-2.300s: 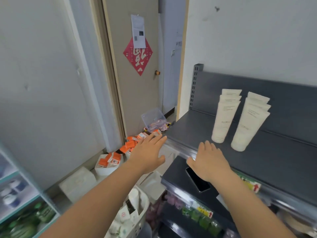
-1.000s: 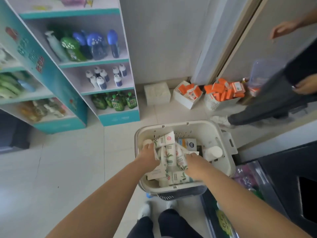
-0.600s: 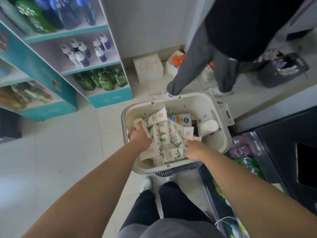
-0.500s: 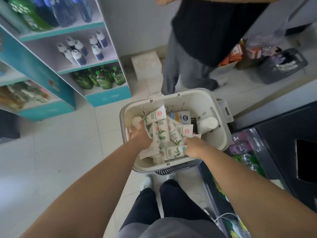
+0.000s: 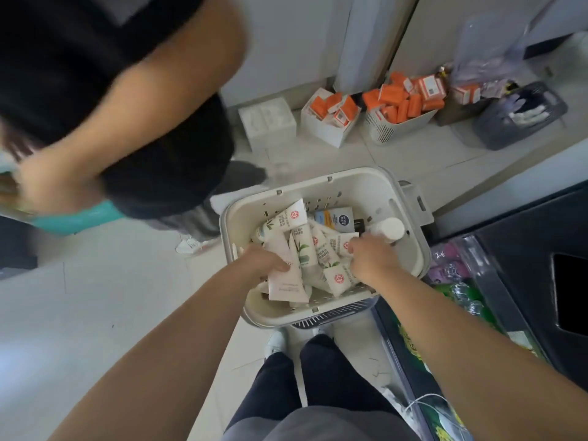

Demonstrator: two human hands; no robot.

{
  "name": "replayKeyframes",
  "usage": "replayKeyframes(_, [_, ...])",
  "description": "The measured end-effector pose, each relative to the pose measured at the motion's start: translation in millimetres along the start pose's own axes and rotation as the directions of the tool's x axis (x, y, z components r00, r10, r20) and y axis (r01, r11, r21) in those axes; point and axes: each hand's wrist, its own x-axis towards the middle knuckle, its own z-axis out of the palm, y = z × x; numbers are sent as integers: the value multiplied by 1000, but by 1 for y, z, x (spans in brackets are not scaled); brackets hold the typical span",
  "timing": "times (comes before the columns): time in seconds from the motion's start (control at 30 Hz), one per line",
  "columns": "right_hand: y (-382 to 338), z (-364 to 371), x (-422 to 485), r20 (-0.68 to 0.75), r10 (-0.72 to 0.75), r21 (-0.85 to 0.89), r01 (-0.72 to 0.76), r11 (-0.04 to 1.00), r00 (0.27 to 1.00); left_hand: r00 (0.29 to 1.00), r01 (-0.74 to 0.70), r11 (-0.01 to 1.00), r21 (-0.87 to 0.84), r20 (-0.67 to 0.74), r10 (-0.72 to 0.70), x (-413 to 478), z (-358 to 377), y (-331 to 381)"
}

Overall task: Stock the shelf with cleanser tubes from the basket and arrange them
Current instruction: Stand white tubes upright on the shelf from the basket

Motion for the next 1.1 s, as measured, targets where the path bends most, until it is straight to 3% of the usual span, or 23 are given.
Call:
replayKeyframes(0.13, [-5, -7, -1, -188, -58, 6, 60, 998, 980, 992, -4, 999, -33, 124, 8, -2, -9, -4])
replayKeyframes(0.27, [20, -16, 1, -432, 85, -65, -125, 990, 898, 985, -30, 999, -32, 167, 35, -1, -11, -3])
replayKeyframes(0.33, [35, -20, 3, -436, 152, -57, -196, 979, 887, 985, -48, 998, -43, 164, 54, 0, -11, -2])
replayKeyframes(0.47, [43, -27, 3, -339, 123, -267, -221, 938, 933, 980, -37, 992, -118, 190, 59, -1, -15, 0])
replayKeyframes(0.53, [42, -33, 2, -316, 128, -271, -218, 938, 940, 977, -26, 993, -115, 207, 50, -7, -17, 2])
replayKeyframes(0.6, [44, -41, -2, -305, 135, -188, -199, 962, 943, 971, -33, 991, -126, 231, 62, -8, -19, 3])
replayKeyframes(0.67, [50, -54, -10, -334, 141, 105, -111, 988, 932, 964, -45, 983, -175, 251, 89, -10, -22, 4])
replayKeyframes(0.7, [53, -61, -17, -336, 167, 340, -46, 939, 927, 961, -54, 976, -209, 256, 108, -11, -23, 5])
replayKeyframes(0.77, [57, -73, -30, -331, 243, 708, 70, 702, 912, 953, -66, 956, -287, 264, 146, -13, -24, 7])
replayKeyframes(0.87, [55, -81, -46, -251, 343, 951, 166, 260, 905, 926, -61, 913, -403, 318, 202, -23, -21, 13])
replayKeyframes(0.93, [49, -81, -55, -128, 306, 965, 189, -181, 943, 889, -70, 890, -450, 378, 261, -29, -17, 17])
replayKeyframes(1.0, [38, -78, -67, -24, 195, 853, 122, -507, 980, 843, -95, 876, -473, 430, 323, -37, -12, 23])
replayKeyframes(1.03, [32, -75, -73, 5, 126, 813, 70, -578, 992, 818, -117, 869, -482, 450, 360, -41, -10, 27])
replayKeyframes(1.1, [19, -67, -86, 15, -27, 813, -28, -582, 1000, 767, -186, 847, -498, 465, 442, -51, -5, 36])
